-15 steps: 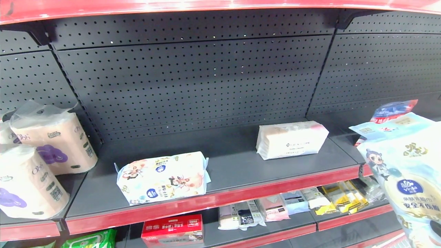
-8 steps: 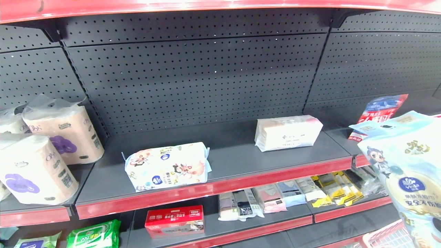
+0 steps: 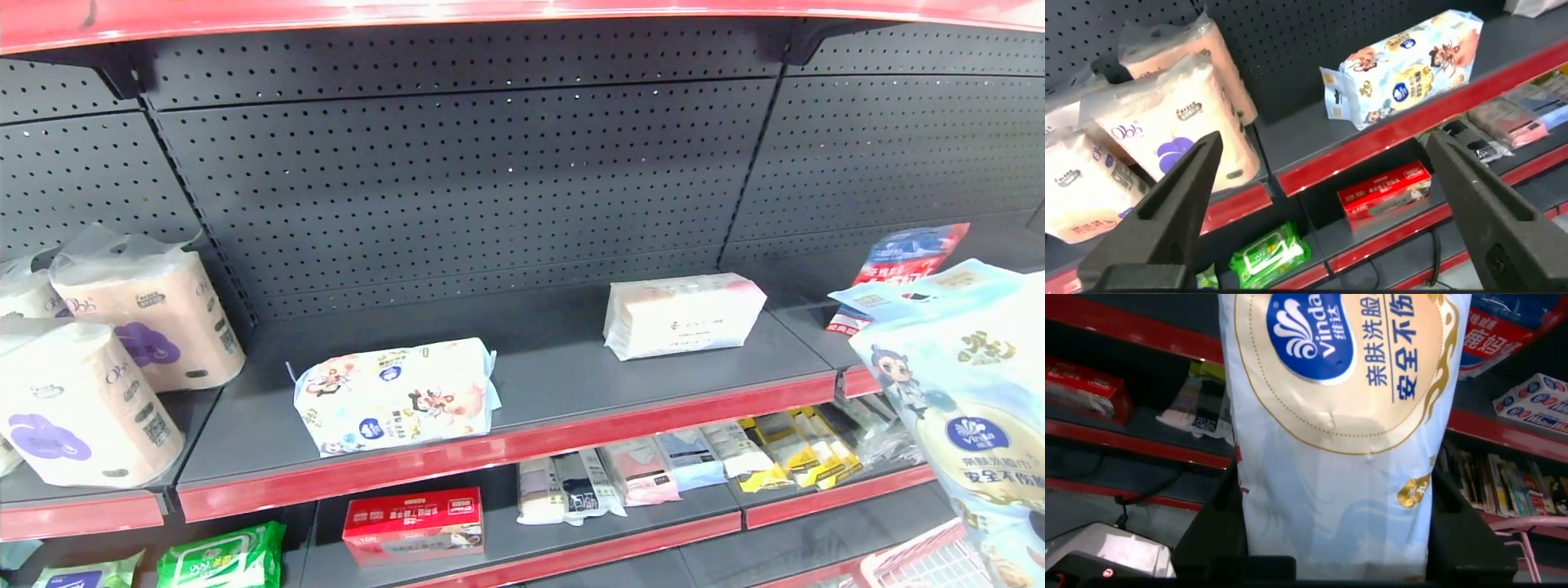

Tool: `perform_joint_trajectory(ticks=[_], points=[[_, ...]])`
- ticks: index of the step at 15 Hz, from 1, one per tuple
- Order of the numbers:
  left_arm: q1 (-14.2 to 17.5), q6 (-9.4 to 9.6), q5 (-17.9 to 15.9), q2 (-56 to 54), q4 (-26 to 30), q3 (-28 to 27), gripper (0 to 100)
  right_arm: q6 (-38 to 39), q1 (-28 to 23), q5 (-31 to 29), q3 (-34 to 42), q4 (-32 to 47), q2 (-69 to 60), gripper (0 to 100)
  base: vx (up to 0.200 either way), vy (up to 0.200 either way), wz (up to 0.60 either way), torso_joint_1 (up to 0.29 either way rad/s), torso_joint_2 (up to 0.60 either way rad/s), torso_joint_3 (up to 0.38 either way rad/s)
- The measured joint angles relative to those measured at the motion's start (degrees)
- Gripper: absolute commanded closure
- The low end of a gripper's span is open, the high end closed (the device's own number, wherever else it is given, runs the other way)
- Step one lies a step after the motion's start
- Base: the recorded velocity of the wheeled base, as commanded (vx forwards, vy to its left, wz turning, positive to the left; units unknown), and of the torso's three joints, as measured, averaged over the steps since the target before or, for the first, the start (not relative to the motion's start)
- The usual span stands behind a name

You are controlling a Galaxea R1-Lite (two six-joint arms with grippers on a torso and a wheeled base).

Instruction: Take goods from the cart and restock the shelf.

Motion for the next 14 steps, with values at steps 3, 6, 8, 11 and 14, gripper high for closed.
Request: perform_joint_trajectory(ticks=[3, 6, 8, 11, 14], points=[[0.09, -0.01, 0.13, -0.16, -1.12, 0.22, 0, 0.02, 0.00, 0.02, 0.20, 0.04, 0.24, 100, 0.000, 0.000, 0.60, 0.002, 0.00, 0.001], [0.04, -0.06, 0.27, -0.11, -1.84, 0.60, 0, 0.04, 0.00, 0.11, 0.22, 0.02, 0.55, 100, 0.000, 0.000, 0.60, 0.001, 0.01, -0.001], [0.04, -0.09, 0.33, -0.06, -1.97, 0.77, 0, 0.06, 0.00, 0.13, 0.24, 0.00, 0.68, 100, 0.000, 0.000, 0.60, 0.002, 0.00, 0.005], [0.04, -0.11, 0.46, 0.00, -2.08, 0.84, 0, 0.09, 0.00, 0.13, 0.38, 0.00, 0.80, 100, 0.000, 0.000, 0.60, 0.002, 0.00, 0.004], [0.04, -0.11, 0.63, -0.02, -2.06, 0.88, 0, 0.02, -0.06, 0.09, 0.16, -0.05, 1.27, 100, 0.000, 0.000, 0.40, 0.002, 0.00, 0.002]])
